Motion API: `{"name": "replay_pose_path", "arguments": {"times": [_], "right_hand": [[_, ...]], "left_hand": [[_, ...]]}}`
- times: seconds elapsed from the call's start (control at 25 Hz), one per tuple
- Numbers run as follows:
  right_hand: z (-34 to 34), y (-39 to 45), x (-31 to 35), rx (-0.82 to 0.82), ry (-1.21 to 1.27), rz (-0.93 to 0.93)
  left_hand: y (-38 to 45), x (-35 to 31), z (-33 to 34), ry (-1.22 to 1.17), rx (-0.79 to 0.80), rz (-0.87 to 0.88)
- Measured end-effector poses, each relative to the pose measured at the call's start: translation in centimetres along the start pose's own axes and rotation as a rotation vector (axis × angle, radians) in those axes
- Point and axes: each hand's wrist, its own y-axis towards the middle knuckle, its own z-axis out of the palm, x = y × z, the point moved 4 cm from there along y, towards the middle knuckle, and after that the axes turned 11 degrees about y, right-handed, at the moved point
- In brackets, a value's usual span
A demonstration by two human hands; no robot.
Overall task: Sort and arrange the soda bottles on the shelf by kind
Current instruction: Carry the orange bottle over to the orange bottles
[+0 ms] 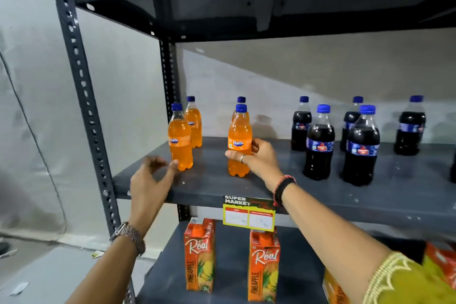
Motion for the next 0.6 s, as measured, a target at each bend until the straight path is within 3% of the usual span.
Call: {"name": "replay_pose_path", "arguments": {"times": [0.12, 0.24, 0.4, 0.6], "right_hand": [[0.4, 0.1, -0.2, 0.032, -0.014, -0.017], [0.3, -0.2, -0.4, 0.120, 0.014, 0.022], [-0.6, 0.0, -1.0, 0.110, 0.111, 0.070], [-0.5, 0.1, -1.7, 0.120, 0.053, 0.110]], "left_hand": [[3.5, -0.2, 1.4, -0.148, 0.321, -0.176], [5.4, 0.4, 2.4, -0.274, 0.546, -0.204], [6.5, 1.7, 3.0, -0.210, 0.665, -0.091], [6.6, 1.9, 3.0, -0.255, 0.684, -0.060]]}}
